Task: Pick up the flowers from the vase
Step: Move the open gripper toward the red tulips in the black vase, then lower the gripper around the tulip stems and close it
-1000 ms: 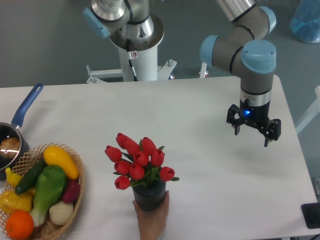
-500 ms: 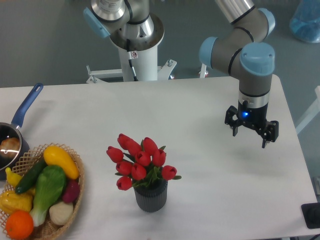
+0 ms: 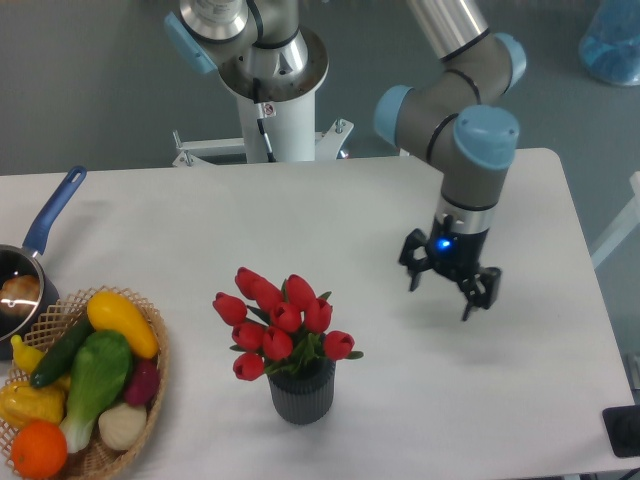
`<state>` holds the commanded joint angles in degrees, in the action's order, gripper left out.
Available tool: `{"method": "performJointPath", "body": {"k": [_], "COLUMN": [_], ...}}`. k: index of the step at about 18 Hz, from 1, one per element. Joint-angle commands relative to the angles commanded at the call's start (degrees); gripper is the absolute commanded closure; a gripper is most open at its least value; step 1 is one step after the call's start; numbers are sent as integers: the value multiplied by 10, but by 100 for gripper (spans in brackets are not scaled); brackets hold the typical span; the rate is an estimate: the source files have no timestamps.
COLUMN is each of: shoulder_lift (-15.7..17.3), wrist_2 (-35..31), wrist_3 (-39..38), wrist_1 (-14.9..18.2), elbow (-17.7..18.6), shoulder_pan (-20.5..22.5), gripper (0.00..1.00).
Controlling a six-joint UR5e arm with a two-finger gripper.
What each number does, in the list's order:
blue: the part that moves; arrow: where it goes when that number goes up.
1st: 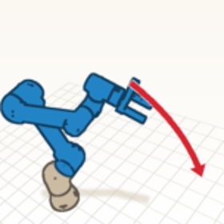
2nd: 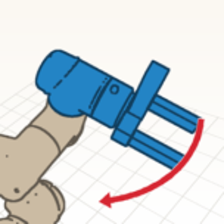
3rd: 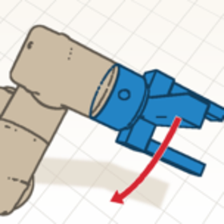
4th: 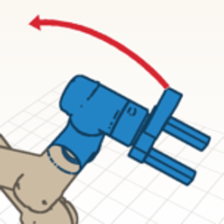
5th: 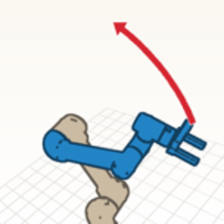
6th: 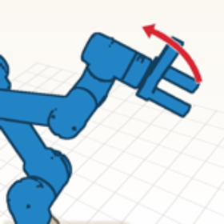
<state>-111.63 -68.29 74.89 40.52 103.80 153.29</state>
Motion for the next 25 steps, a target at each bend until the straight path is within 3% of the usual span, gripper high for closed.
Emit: {"method": "performJointPath", "body": {"k": [3,8,13,17,25], "shoulder_lift": [35,71,66,62,10], "wrist_2": [18,164,278,287,292], "wrist_3": [1,-27,-31,-28,-27], "wrist_1": [3,4,4,3,1], "elbow": [4,8,6,4,-29], "shoulder_pan": [0,0,-1,-17,-35], "gripper": [0,0,0,0,0]}}
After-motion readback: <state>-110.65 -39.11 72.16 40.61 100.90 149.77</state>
